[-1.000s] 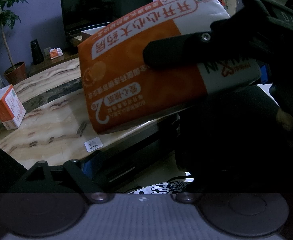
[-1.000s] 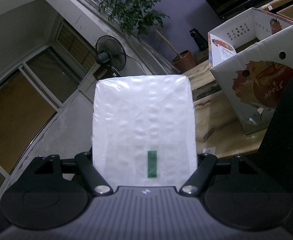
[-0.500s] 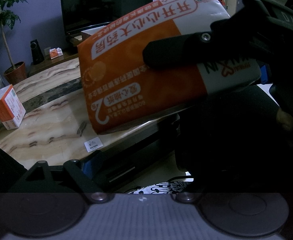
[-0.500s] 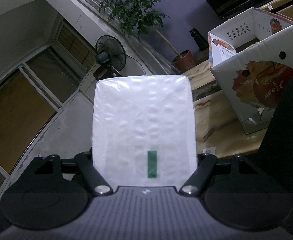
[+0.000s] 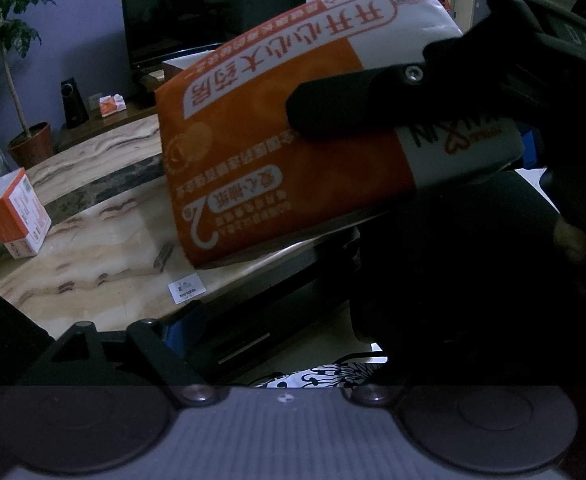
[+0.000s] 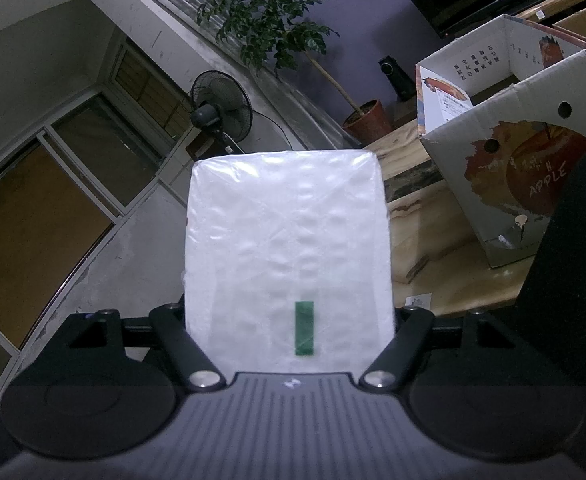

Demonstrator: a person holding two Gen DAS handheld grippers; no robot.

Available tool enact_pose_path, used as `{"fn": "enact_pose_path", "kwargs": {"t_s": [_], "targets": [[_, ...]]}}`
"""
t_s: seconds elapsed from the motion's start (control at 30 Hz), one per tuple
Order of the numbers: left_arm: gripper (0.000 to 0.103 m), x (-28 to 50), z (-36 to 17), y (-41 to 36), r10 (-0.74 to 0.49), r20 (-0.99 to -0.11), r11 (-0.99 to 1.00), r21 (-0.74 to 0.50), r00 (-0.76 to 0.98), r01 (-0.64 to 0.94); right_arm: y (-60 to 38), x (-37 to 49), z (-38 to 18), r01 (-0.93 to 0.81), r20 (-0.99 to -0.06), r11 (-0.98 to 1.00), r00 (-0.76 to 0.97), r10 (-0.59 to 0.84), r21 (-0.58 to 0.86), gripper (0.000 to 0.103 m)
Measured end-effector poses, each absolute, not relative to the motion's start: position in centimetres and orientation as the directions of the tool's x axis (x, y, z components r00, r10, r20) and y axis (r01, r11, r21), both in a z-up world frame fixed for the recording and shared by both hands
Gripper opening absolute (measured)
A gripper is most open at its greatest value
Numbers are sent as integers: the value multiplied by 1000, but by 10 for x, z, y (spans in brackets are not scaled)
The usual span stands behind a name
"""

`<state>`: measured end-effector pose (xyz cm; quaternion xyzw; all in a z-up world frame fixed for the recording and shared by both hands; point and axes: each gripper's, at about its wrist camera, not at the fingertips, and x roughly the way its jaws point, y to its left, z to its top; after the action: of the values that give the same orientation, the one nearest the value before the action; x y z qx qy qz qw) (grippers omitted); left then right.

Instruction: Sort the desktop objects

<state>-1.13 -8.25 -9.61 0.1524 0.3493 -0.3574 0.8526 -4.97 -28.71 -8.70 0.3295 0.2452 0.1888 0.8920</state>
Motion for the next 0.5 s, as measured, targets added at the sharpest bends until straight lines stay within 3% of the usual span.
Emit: {"fn": "enact_pose_path", "kwargs": {"t_s": [0.5], "targets": [[87, -11, -97, -83, -502, -706, 699, 9, 499, 715, -287, -49, -88, -173, -314, 711, 808, 498, 682, 75]]}}
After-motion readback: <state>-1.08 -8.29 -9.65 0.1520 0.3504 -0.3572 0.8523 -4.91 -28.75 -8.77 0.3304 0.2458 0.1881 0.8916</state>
